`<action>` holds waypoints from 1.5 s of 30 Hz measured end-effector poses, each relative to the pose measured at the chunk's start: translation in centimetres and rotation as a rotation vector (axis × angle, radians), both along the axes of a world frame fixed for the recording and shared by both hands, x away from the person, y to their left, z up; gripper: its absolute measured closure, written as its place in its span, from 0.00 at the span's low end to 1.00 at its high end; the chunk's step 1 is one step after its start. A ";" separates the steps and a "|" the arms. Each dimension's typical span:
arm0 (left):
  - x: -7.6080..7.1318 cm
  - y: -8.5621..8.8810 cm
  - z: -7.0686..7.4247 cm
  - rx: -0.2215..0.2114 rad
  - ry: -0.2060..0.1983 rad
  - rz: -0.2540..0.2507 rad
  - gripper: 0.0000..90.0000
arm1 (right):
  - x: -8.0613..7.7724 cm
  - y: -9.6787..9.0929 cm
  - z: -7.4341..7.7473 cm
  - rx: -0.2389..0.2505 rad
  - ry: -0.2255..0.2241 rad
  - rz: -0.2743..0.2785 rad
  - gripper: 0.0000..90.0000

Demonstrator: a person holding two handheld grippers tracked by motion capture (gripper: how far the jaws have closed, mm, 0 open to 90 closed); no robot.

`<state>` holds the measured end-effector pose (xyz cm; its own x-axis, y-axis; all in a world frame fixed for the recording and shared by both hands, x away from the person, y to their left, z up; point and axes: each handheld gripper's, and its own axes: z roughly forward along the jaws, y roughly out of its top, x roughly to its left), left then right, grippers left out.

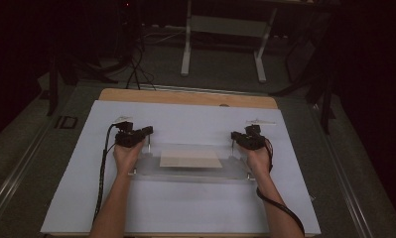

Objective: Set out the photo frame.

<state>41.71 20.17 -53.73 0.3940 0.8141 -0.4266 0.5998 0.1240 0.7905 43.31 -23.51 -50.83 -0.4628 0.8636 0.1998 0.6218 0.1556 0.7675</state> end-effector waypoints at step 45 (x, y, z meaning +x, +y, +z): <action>0.6 -0.1 -0.3 -0.043 0.032 0.030 0.95 | -14.4 3.9 12.4 0.027 -0.169 0.518 1.00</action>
<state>42.27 20.07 -54.07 0.3552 0.8061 -0.4733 0.6204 0.1755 0.7644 28.94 -19.60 -38.43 -0.8540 0.5097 0.1045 0.3366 0.3881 0.8579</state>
